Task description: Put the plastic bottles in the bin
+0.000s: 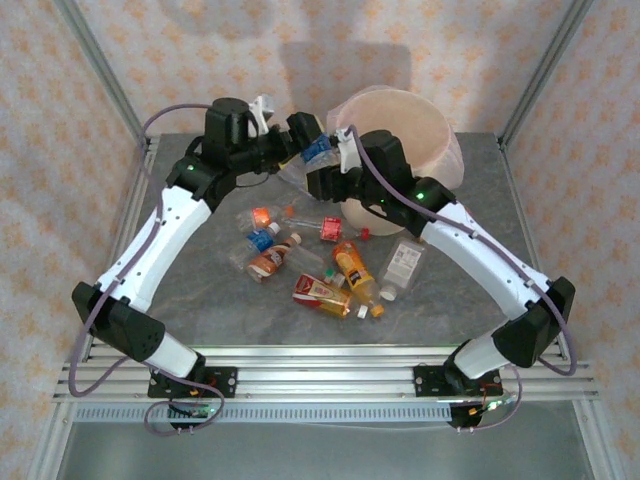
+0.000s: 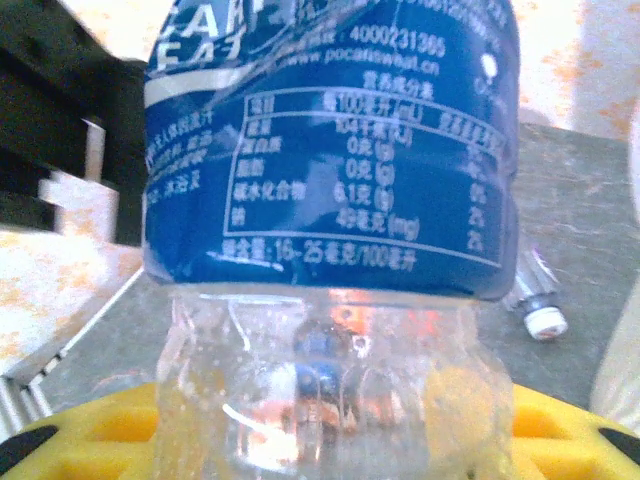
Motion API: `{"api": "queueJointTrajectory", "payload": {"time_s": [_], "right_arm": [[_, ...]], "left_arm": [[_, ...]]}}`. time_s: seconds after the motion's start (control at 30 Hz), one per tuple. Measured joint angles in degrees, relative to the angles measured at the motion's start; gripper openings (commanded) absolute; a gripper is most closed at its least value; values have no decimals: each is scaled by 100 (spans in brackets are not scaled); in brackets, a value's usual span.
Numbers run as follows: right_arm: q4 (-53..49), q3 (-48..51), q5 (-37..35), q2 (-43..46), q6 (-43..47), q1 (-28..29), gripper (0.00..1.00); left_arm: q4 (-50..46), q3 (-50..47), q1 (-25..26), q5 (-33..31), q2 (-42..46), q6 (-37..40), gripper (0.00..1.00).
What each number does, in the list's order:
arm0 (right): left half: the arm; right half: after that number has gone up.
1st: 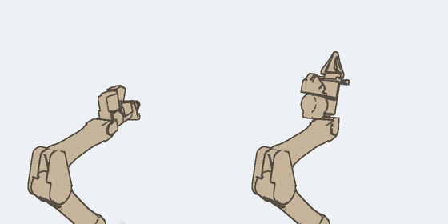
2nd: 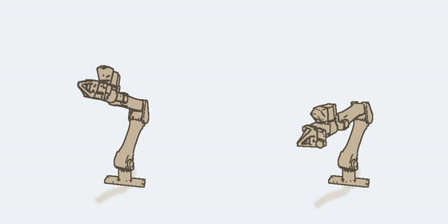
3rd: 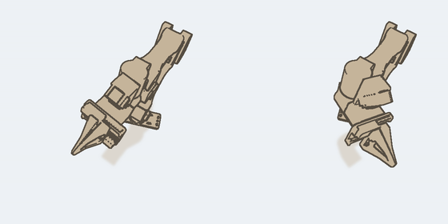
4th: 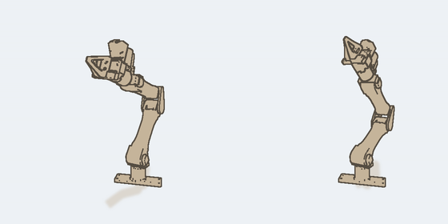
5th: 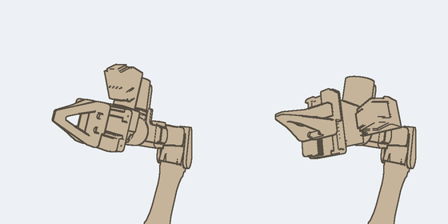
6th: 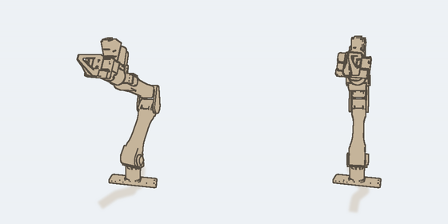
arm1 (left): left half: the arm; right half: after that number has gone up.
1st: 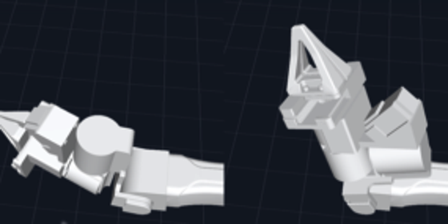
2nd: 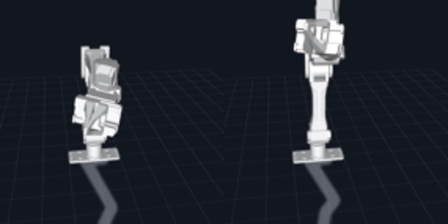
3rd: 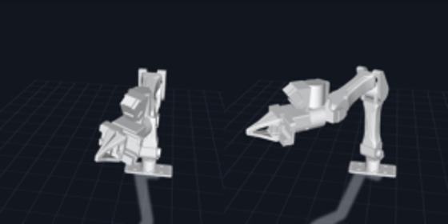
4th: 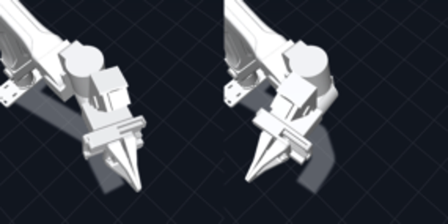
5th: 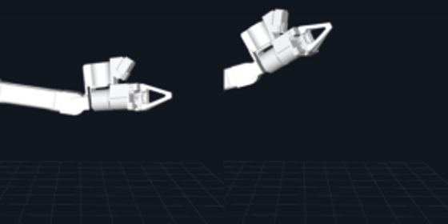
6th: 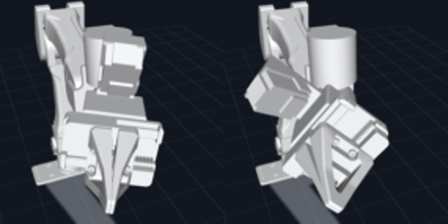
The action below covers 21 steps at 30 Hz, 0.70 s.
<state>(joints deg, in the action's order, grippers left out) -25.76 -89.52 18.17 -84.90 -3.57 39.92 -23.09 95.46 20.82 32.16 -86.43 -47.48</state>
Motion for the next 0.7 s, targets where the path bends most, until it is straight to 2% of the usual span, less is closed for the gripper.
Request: {"api": "queueJointTrajectory", "payload": {"time_s": [0.17,0.4,0.7], "right_arm": [[-476,-275,-396,-13,-26,-190,41],[-1091,-1639,-756,-409,-146,-837,41],[-2055,-3213,-949,-1484,-306,-1572,42]], "left_arm": [[-223,0,-341,-433,553,264,100],[-350,-564,-448,-1467,1801,675,100],[-778,-1340,-448,-2686,2297,1163,100]]}}
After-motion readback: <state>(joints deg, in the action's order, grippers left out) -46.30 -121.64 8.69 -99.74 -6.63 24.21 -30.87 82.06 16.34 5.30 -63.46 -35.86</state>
